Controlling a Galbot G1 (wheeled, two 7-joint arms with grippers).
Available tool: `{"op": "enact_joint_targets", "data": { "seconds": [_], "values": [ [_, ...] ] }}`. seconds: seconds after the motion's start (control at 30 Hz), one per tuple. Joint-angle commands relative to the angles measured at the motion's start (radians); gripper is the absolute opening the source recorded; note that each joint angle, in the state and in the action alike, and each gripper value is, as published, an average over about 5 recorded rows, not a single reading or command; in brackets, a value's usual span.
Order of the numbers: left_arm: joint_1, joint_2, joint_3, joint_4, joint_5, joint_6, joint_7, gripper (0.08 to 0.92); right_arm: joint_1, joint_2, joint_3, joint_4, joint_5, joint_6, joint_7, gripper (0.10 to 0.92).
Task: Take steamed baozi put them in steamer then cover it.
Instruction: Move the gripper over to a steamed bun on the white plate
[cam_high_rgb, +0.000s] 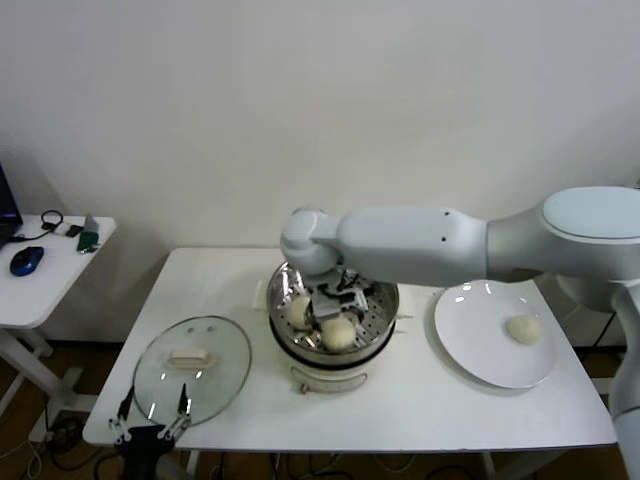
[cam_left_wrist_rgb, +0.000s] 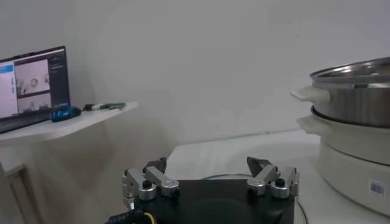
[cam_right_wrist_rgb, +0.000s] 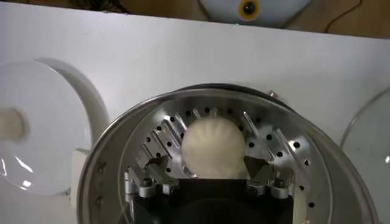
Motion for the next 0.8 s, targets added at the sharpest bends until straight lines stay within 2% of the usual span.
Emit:
{"op": "enact_joint_targets", "data": {
  "seconds": [0.03, 0.17, 0.47, 0.6, 0.7, 0.8],
  "values": [
    [0.004, 0.000, 0.002, -0.001, 0.000, -0.005, -0.001, 0.823, 0.075, -0.139, 0.055, -0.065, 0.072, -0.056, 0.020, 0.823],
    [0.005, 0.005, 0.002, -0.004, 0.000, -0.006, -0.001, 0.823, 0.113, -0.273, 0.023, -0.093, 0.181, -0.169, 0.047, 0.823],
    [-0.012, 0.012, 0.013, -0.002, 0.014, -0.008, 0.008, 0.823, 0.115, -0.563, -0.097, -0.171, 0.470, -0.504, 0.275, 0.823],
    [-0.006, 0.014, 0.020, -0.010, 0.014, -0.012, 0.018, 0.823, 0.057, -0.662, -0.122, -0.225, 0.537, -0.553, 0.275, 0.823],
    [-0.004, 0.015, 0.017, -0.020, 0.007, -0.016, 0.024, 0.823, -0.041, -0.718, -0.084, -0.280, 0.528, -0.560, 0.260, 0.823],
    [-0.005, 0.017, 0.010, -0.026, -0.002, -0.012, 0.024, 0.823, -0.179, -0.761, 0.040, -0.341, 0.422, -0.529, 0.243, 0.823]
  ]
}}
